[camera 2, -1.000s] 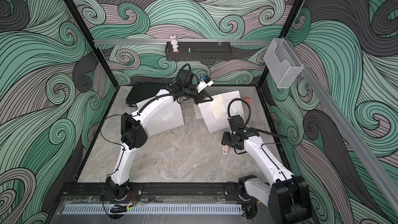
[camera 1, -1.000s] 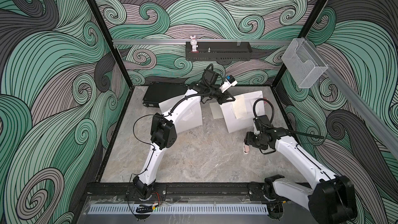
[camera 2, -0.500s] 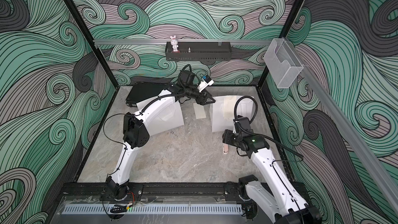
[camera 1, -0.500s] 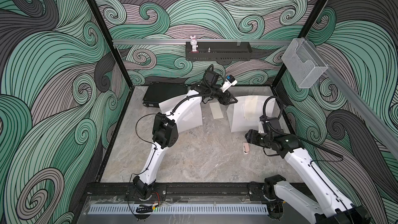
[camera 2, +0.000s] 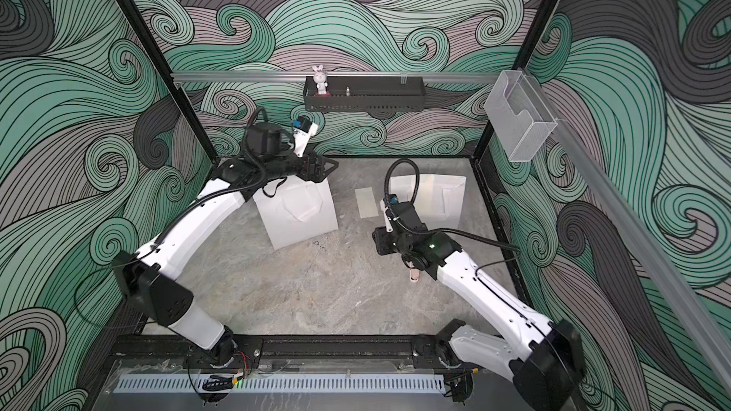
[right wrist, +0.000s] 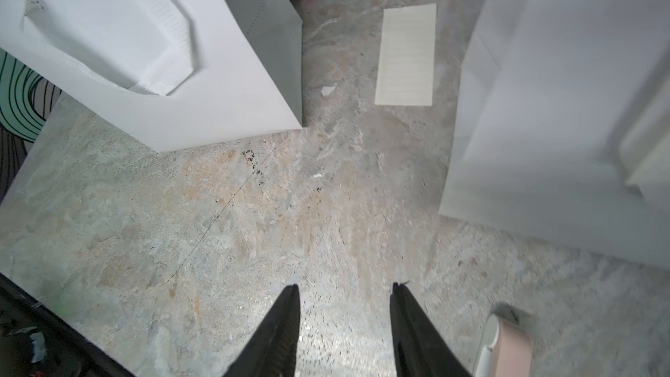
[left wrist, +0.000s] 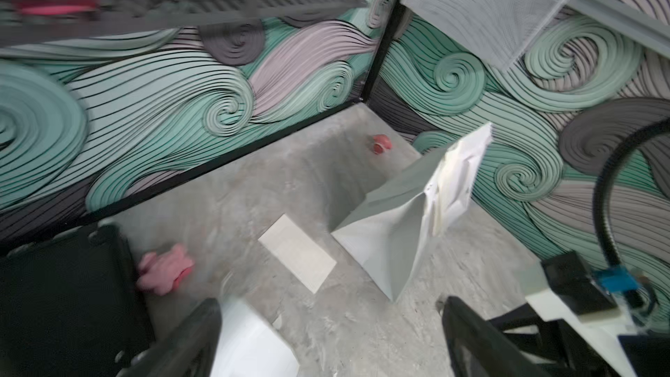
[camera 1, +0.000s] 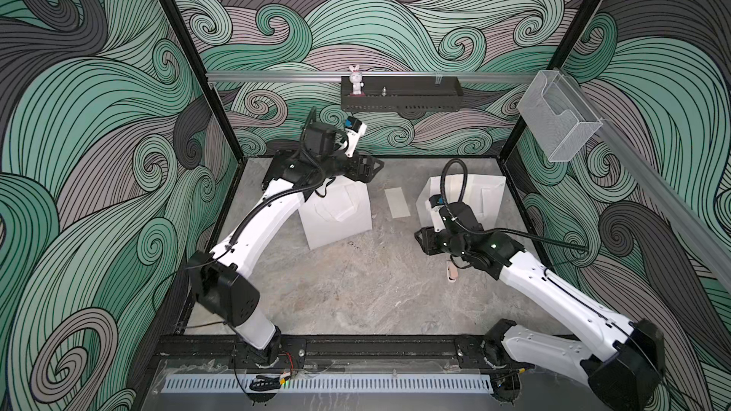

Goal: Staple the receipts to the bags
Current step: Move the receipt to the center of the board.

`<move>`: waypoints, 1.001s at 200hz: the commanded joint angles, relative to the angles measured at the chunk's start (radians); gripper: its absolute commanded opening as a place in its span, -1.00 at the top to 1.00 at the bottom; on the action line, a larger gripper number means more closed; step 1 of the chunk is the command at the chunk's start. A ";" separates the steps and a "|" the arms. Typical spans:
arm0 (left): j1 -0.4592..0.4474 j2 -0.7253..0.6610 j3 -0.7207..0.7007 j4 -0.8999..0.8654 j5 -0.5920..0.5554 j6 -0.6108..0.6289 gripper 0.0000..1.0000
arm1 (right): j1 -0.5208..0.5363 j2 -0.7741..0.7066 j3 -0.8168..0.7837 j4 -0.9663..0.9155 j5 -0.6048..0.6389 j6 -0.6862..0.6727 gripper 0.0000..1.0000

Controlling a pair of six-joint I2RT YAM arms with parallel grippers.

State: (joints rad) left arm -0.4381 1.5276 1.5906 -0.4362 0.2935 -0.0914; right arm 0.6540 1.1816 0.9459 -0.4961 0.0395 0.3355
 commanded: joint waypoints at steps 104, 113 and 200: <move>0.062 -0.554 -0.481 -0.138 -0.292 -0.202 -0.97 | -0.056 0.883 0.639 -0.031 0.201 -0.023 1.00; 0.062 -0.573 -0.493 -0.145 -0.286 -0.204 -0.97 | -0.076 0.919 0.662 -0.032 0.192 -0.018 1.00; 0.062 -0.662 -0.580 -0.194 -0.271 -0.224 -0.97 | -0.112 1.031 0.646 -0.072 0.105 0.020 1.00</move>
State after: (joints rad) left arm -0.3805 0.8913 1.0142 -0.6113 0.0113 -0.3004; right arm 0.5228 2.2303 1.6585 -0.5205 0.1703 0.3241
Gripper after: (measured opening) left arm 0.986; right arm 0.052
